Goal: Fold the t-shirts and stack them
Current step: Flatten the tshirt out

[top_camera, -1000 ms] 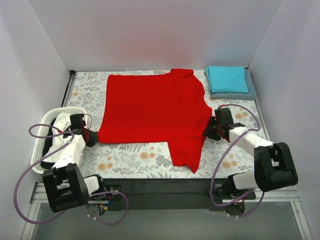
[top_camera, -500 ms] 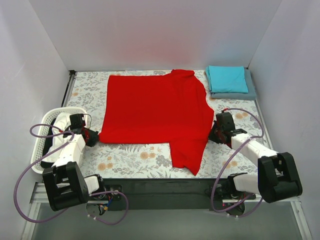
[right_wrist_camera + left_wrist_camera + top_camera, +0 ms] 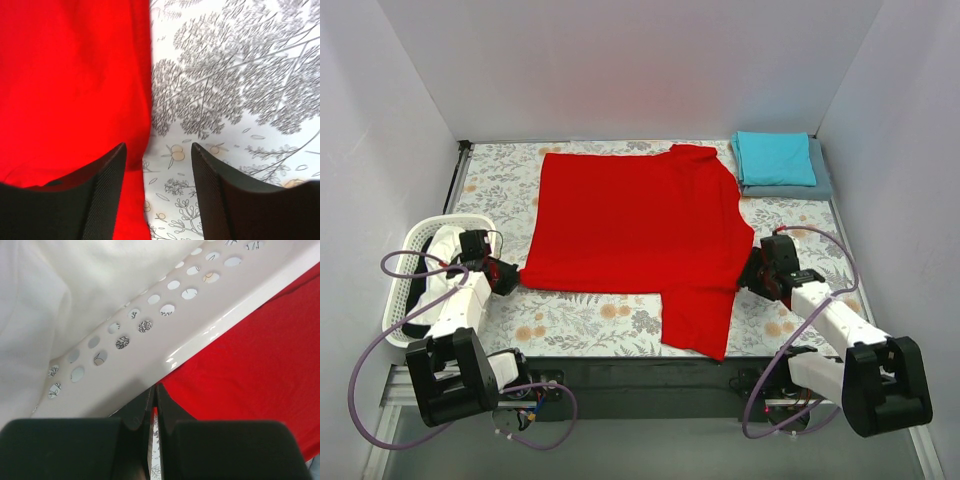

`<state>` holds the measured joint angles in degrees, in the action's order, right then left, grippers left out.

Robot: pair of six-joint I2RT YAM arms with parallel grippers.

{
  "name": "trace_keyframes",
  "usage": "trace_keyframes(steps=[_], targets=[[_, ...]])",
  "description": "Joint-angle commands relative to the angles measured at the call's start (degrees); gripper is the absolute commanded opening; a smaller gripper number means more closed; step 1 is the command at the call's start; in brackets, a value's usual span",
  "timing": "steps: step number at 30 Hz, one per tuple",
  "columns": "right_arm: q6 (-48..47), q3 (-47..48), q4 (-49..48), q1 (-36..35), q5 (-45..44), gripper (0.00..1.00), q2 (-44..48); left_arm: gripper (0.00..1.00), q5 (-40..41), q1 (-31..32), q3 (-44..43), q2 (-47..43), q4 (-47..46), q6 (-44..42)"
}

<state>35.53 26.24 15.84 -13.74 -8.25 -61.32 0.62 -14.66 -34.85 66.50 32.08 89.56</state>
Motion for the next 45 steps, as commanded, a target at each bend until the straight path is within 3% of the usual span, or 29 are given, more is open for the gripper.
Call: trace_keyframes(steps=[1,6,10,17,19,21,23,26,33,36,37,38,44,45], targets=[[-3.53,8.10,0.33,3.00,-2.82,0.62,-3.97,0.00,-0.53,-0.55,0.57,-0.67,-0.52,-0.44],[-4.68,21.10,0.60,8.90,-0.98,0.59,-17.74,0.00,-2.28,-0.55,1.19,-1.72,-1.40,-0.53],[-4.68,29.19,0.16,10.05,0.16,0.50,-28.56,0.00,-3.52,-0.55,1.36,-1.90,-2.02,-1.14],[-4.68,34.49,-0.63,10.05,1.05,0.47,-37.64,0.00,-4.40,-0.55,1.36,-0.85,-2.89,-2.02],[-4.68,34.23,-0.72,10.05,-0.18,0.41,-37.91,0.00,-4.58,-0.55,1.45,-0.50,-2.98,-2.11],[-4.50,33.27,-0.72,10.57,-1.67,0.21,-37.82,0.00,-4.58,-0.55,1.36,-0.49,-2.98,-2.19],[-4.24,31.60,-1.15,11.71,-1.51,0.11,-37.03,0.00,-4.58,-0.55,1.36,-0.58,-2.98,-2.11],[-4.24,29.66,-1.51,13.21,-1.16,0.06,-35.63,0.00,-4.67,-0.55,1.45,-0.41,-2.98,-2.11],[-4.77,28.78,-1.42,16.11,-0.45,0.11,-33.43,0.00,-5.01,-0.55,1.45,-0.84,-2.98,-2.11],[-5.03,27.99,-1.51,16.11,2.35,0.42,-32.20,0.00,-5.28,-0.55,1.54,-1.02,-3.07,-2.11],[-5.03,27.12,-1.42,16.02,2.71,0.59,-31.50,0.00,-5.37,-0.55,1.54,-0.93,-3.25,-2.11],[-5.20,26.59,-1.51,15.85,2.97,0.65,-29.40,0.00,-5.54,-0.55,1.54,-0.93,-3.25,-2.28],[-5.38,16.42,0.42,13.91,5.87,0.67,-13.00,0.00,-5.55,-0.46,1.71,-0.41,-3.86,-1.50],[-5.64,15.00,2.34,10.61,6.23,0.68,-10.60,0.00,-5.72,-0.55,1.98,-0.49,-4.21,-1.32]])
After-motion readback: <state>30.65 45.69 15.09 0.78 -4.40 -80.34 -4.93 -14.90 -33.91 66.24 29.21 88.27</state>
